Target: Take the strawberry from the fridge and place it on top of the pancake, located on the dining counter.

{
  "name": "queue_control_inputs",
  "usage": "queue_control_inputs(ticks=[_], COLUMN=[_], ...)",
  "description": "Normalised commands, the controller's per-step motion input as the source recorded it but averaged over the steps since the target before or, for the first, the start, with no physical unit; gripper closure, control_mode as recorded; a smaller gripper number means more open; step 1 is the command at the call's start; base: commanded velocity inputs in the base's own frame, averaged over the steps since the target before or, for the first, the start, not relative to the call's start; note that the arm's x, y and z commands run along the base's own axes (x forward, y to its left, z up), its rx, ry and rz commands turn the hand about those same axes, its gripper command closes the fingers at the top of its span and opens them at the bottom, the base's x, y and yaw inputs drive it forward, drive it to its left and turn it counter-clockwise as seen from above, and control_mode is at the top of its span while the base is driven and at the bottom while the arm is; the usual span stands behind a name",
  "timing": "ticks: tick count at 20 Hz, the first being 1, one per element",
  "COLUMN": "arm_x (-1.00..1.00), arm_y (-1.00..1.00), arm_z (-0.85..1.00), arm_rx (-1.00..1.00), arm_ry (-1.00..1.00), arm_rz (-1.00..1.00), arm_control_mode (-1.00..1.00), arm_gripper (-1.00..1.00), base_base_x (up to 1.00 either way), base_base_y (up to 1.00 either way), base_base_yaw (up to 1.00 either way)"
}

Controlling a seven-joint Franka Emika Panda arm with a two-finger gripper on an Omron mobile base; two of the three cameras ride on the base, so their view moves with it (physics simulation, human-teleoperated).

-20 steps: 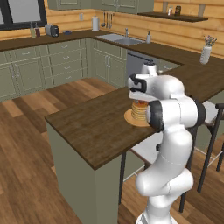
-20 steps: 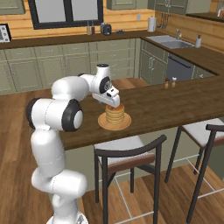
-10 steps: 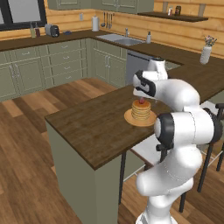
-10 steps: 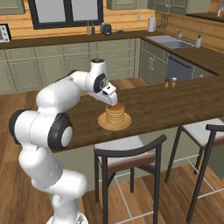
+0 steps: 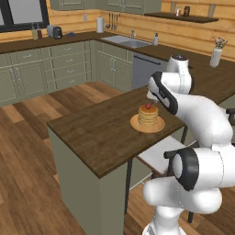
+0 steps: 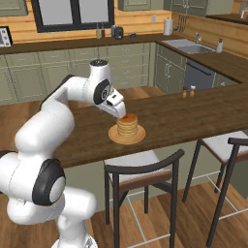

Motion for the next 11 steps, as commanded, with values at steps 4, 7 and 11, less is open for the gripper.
queue_control_inputs(ticks=[4, 7, 11], arm_x=[-1.0, -0.97, -0.71], arm_y=[0.0, 0.0, 0.0], arm_z=[0.22, 0.3, 0.6], arm_rx=[0.0, 0.0, 0.0], arm_ry=[-0.1, -0.1, -0.11], arm_rz=[0.0, 0.0, 0.0], arm_control_mode=[-1.0, -1.0, -1.0], arm_gripper=[-1.0, -1.0, -1.0], base_base_x=[0.0, 0.0, 0.0], base_base_y=[0.0, 0.0, 0.0], base_base_yaw=[0.0, 0.0, 0.0])
